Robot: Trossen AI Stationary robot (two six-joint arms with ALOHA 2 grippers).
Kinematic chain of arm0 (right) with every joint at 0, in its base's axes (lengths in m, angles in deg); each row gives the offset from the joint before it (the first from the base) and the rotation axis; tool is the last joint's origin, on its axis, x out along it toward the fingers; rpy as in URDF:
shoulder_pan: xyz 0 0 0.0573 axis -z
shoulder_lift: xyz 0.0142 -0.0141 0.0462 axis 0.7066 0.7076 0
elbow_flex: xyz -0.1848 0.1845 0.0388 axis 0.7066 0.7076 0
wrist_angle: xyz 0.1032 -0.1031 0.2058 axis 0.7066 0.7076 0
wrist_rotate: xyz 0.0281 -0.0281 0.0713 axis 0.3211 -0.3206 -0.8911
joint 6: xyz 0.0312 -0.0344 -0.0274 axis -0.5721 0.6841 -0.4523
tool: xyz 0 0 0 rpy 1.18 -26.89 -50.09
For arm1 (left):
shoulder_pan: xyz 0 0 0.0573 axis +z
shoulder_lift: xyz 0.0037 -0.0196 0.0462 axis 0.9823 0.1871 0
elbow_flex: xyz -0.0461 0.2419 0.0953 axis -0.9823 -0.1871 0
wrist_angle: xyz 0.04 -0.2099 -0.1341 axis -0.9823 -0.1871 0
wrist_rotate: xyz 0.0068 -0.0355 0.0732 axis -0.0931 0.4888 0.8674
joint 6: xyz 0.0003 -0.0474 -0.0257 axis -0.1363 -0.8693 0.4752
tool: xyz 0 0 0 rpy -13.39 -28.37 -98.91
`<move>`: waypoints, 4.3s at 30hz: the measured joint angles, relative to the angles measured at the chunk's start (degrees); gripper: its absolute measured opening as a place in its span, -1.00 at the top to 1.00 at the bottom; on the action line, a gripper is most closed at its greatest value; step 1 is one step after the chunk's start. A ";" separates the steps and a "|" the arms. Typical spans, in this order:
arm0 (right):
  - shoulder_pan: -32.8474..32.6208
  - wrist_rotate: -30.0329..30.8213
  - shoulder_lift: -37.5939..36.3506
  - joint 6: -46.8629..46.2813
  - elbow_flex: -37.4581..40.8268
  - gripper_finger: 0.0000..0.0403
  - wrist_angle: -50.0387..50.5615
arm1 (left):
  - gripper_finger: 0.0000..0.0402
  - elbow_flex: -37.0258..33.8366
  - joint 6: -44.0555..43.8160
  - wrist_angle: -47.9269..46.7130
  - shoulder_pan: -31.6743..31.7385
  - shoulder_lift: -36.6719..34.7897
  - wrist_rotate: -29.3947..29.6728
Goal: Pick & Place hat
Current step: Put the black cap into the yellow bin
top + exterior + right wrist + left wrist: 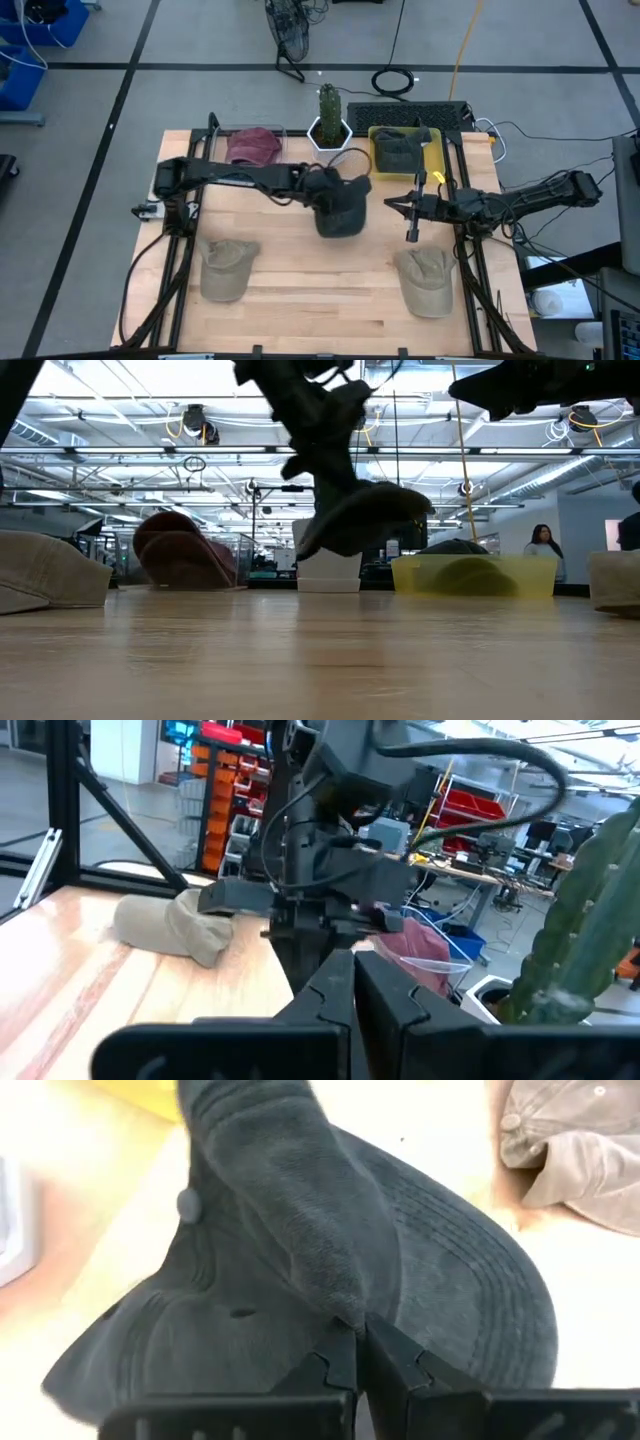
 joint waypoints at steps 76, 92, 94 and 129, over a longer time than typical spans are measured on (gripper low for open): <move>17.26 -15.30 44.57 -16.87 -24.31 0.36 9.73 | 0.55 -39.63 22.72 41.56 7.02 -41.07 -8.45; 18.99 -25.75 52.40 -15.73 -26.62 0.29 9.39 | 0.55 -39.47 26.34 39.76 13.33 -49.44 -15.11; 18.37 -25.83 53.82 -16.54 -26.62 0.28 9.48 | 0.55 -39.47 25.90 39.41 13.98 -49.63 -17.02; 16.20 -22.71 59.50 -12.02 -26.58 0.93 10.95 | 0.55 -39.47 28.22 38.01 15.87 -49.57 -20.60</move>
